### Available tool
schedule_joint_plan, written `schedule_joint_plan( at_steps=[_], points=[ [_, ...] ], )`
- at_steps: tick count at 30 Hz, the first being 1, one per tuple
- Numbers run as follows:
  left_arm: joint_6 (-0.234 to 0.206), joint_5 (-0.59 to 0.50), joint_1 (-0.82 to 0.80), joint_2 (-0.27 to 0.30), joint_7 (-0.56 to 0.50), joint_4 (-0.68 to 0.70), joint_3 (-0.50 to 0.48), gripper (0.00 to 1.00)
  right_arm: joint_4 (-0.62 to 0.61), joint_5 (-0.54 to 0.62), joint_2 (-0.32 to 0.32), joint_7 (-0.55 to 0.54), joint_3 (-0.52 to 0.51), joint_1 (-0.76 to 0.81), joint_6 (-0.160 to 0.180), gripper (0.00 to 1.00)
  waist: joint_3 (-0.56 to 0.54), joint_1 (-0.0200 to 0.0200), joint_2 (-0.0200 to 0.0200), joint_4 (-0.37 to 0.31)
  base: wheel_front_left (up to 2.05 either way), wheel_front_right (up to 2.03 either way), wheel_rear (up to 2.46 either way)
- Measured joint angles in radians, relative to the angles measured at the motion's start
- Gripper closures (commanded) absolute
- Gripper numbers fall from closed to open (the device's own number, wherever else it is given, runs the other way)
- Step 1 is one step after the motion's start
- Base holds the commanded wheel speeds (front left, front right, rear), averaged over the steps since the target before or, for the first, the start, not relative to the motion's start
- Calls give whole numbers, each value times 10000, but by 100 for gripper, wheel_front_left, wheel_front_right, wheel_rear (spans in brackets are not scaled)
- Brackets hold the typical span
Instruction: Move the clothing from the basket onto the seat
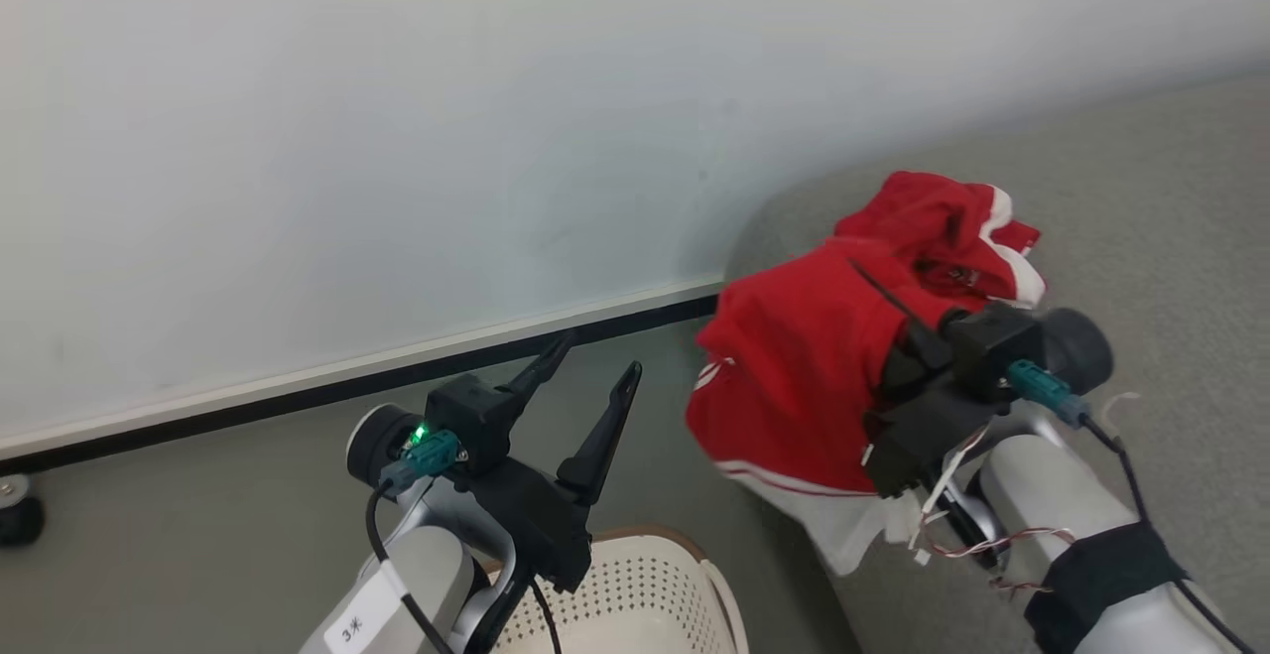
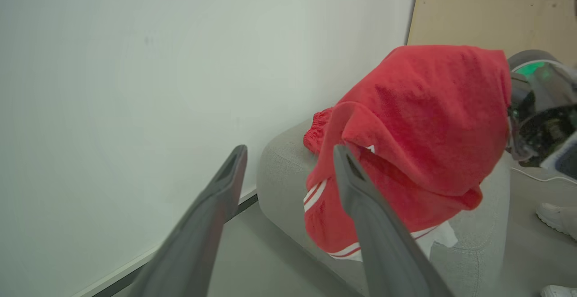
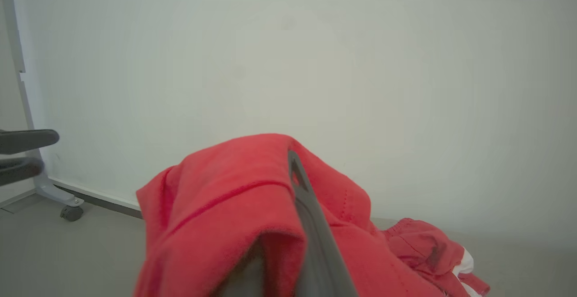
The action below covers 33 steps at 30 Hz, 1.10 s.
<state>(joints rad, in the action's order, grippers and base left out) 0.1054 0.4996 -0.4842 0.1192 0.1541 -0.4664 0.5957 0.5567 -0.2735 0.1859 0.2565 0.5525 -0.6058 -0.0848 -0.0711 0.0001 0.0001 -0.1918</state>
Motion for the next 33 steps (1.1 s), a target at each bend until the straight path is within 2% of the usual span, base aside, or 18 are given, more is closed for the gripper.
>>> schedule_joint_plan(
  at_steps=[11, 21, 28, 33],
  points=[
    [-128, 10, 699, -132, 299, 878, 236, 0, -884, 17, 1037, 0, -546, 511, 332, 100, 115, 0, 0, -1275, 0, 0, 0],
    [-276, -173, 819, -303, 314, 1486, 623, 0, -1250, -6, 1394, 0, -940, 506, 408, 100, 527, 0, 0, -2131, 0, 0, 0],
    [-353, -282, 758, -297, 217, 1902, 731, 0, -1003, -92, 1476, -105, -1195, -716, 318, 100, 1125, 0, 0, -2208, 0, 0, 0],
    [-451, -527, 249, -265, 42, 2240, 715, 0, -255, -77, 1793, -514, -1475, -2592, 228, 100, 1771, 1, 1, -2089, 0, 0, 0]
  ],
)
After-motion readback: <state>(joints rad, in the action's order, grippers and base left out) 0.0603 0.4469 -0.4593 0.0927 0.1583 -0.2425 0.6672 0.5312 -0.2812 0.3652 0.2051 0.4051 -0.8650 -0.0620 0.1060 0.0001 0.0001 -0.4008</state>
